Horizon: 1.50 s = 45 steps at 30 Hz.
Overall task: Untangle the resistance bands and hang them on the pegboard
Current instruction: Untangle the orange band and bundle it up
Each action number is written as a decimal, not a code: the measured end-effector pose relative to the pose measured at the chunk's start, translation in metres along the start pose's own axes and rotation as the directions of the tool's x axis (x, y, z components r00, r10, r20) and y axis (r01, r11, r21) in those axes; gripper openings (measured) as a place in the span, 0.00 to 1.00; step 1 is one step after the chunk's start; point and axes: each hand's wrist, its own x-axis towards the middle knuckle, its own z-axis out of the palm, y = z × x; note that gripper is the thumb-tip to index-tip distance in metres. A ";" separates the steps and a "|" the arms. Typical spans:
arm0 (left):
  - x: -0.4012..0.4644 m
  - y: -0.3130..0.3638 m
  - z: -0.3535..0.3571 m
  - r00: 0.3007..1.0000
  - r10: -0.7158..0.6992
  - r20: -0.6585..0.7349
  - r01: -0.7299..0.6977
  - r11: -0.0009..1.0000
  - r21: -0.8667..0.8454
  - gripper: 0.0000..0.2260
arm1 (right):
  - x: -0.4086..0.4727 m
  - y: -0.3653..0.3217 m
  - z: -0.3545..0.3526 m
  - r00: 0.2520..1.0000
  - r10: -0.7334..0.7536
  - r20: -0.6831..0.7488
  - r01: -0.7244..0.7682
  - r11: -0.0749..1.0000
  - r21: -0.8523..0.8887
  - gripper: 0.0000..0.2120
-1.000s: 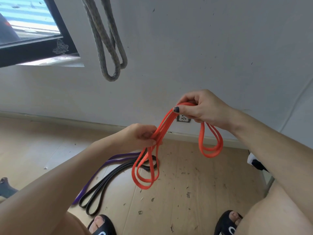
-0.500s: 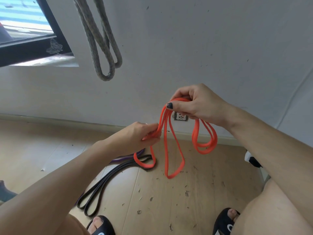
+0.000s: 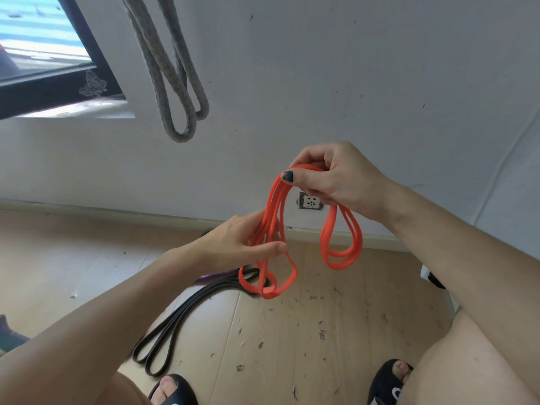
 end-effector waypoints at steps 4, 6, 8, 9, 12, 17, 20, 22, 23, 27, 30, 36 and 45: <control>0.007 -0.010 0.009 0.998 0.026 -0.054 -0.020 0.993 0.118 0.06 | 0.000 -0.001 0.005 1.000 -0.003 -0.003 0.003 1.000 0.000 0.10; 0.008 -0.012 0.010 0.998 0.043 -0.052 -0.035 0.988 0.150 0.02 | 0.000 -0.002 0.006 1.000 -0.003 -0.001 0.003 1.000 -0.007 0.09; 0.008 -0.010 0.009 0.997 0.058 -0.055 -0.048 0.985 0.165 0.06 | -0.001 -0.002 0.005 1.000 -0.001 -0.003 0.001 1.000 -0.012 0.09; 0.007 -0.010 0.009 0.997 0.060 -0.055 -0.050 0.985 0.166 0.08 | -0.001 -0.002 0.005 1.000 0.000 -0.004 0.000 1.000 -0.017 0.09; 0.007 -0.009 0.009 0.997 0.066 -0.050 -0.058 0.987 0.148 0.06 | -0.002 -0.003 0.004 1.000 0.003 -0.005 -0.003 1.000 -0.026 0.10; 0.007 -0.008 0.009 0.998 0.035 -0.051 -0.029 0.993 0.119 0.05 | 0.000 -0.003 0.006 1.000 -0.001 -0.022 0.000 1.000 -0.018 0.10; 0.007 -0.006 0.011 0.998 0.041 -0.045 -0.036 0.995 0.096 0.08 | 0.000 -0.003 0.007 1.000 -0.003 -0.016 0.003 1.000 0.000 0.10; 0.008 -0.006 0.014 0.997 0.052 -0.048 -0.048 0.994 0.095 0.08 | 0.001 -0.003 0.008 1.000 -0.005 -0.015 0.005 1.000 0.000 0.11; 0.008 -0.005 0.015 0.997 0.055 -0.057 -0.049 0.993 0.104 0.08 | 0.001 -0.003 0.008 1.000 -0.005 -0.015 0.005 1.000 -0.001 0.11; 0.011 -0.008 0.017 0.995 0.045 -0.086 -0.034 0.991 0.131 0.09 | 0.001 -0.002 0.007 1.000 -0.003 -0.012 0.003 1.000 0.008 0.10; 0.011 -0.007 0.018 0.993 0.054 -0.103 -0.040 0.990 0.133 0.08 | 0.001 -0.003 0.006 1.000 -0.006 -0.021 0.006 1.000 0.009 0.10; 0.011 -0.002 0.023 0.987 0.090 -0.132 -0.083 0.995 0.061 0.04 | 0.002 -0.003 0.007 0.999 -0.014 -0.037 0.015 0.999 0.031 0.11; 0.010 0.003 0.028 0.987 0.003 -0.159 -0.022 0.993 -0.116 0.09 | 0.003 -0.001 0.006 0.997 -0.011 -0.078 0.017 0.997 0.080 0.11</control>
